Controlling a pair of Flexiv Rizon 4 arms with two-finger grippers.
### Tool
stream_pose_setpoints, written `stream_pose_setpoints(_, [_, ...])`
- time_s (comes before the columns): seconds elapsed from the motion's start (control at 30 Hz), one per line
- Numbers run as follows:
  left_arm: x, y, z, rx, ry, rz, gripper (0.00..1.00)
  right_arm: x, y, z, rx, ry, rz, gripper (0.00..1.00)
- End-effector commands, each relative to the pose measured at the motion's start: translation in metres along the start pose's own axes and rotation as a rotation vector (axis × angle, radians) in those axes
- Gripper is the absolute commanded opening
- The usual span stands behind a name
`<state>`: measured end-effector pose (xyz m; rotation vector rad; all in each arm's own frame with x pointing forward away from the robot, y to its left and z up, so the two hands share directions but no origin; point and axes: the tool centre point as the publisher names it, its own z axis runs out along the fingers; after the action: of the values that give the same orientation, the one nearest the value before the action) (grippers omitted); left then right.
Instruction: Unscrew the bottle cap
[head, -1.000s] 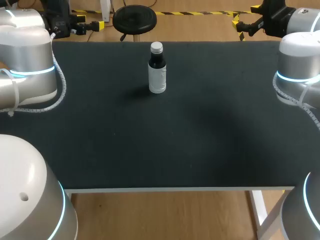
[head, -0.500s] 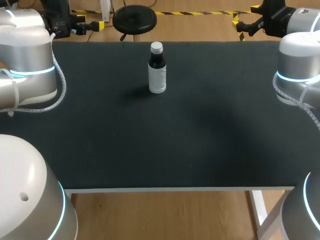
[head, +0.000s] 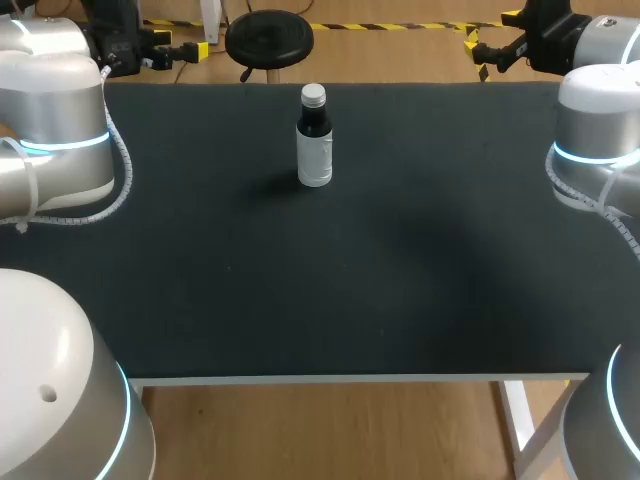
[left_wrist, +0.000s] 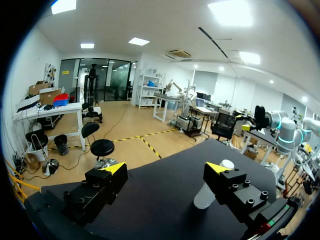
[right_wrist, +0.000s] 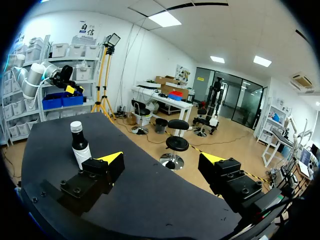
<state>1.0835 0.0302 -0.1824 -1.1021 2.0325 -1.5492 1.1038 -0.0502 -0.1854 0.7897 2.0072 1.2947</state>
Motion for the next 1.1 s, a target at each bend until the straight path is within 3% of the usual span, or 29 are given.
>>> stream_pose_setpoints(0.03, [0.000,0.000,0.000,0.000,0.001,-0.001,1.00,0.000,0.000,0.000,0.001,0.000,0.000,1.00])
stream_pose_setpoints(0.47, [0.018,0.020,0.009,0.023,0.299,0.140,1.00,0.000,0.000,0.000,0.001,0.000,0.000,1.00])
stream_pose_setpoints(0.67, [0.038,0.033,0.013,0.023,0.428,0.232,1.00,0.000,0.000,0.000,0.001,0.000,0.000,1.00])
stream_pose_setpoints(1.1, [0.062,0.053,0.025,0.083,0.657,0.283,1.00,0.000,0.000,0.000,0.001,0.000,0.000,1.00])
